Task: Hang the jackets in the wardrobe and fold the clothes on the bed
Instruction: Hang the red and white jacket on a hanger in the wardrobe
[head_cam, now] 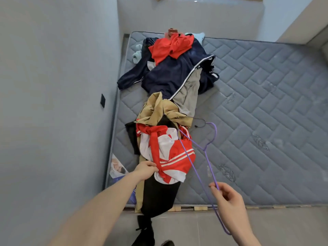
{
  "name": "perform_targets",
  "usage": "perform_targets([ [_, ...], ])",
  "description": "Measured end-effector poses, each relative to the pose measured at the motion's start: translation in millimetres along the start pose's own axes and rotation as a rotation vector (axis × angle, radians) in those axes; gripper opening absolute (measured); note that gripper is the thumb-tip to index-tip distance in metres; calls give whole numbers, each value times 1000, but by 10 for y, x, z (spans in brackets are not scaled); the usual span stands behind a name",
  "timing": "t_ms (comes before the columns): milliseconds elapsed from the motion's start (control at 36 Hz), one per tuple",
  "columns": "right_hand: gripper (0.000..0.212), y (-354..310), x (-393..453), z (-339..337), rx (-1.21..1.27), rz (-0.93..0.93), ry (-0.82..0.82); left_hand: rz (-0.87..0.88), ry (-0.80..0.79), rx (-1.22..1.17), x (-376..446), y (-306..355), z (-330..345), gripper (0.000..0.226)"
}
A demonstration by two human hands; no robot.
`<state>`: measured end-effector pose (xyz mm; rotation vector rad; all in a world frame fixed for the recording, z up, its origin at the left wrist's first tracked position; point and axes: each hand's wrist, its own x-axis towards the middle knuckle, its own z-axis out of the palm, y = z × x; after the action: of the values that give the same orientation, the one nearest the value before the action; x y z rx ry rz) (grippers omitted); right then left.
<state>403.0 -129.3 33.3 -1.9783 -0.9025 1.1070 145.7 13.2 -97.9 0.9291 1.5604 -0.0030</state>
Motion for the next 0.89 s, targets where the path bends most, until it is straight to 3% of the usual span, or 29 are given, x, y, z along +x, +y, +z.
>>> perform_targets([
  [194, 27, 264, 75, 146, 42, 105, 76, -16, -104, -43, 662, 24, 269, 48],
  [389, 25, 300, -30, 110, 77, 133, 222, -45, 43, -303, 882, -70, 480, 45],
  [472, 27, 199, -145, 16, 69, 121, 234, 43, 192, -404, 648, -48, 505, 16],
  [556, 31, 67, -243, -64, 90, 101, 235, 157, 294, -491, 246, 122, 452, 11],
  [778, 28, -405, -384, -159, 100, 0, 99, 468, 215, -597, -1093, 716, -109, 26],
  [889, 28, -600, -427, -173, 128, -45, 5, 578, 185, -704, -1796, 923, -453, 13],
])
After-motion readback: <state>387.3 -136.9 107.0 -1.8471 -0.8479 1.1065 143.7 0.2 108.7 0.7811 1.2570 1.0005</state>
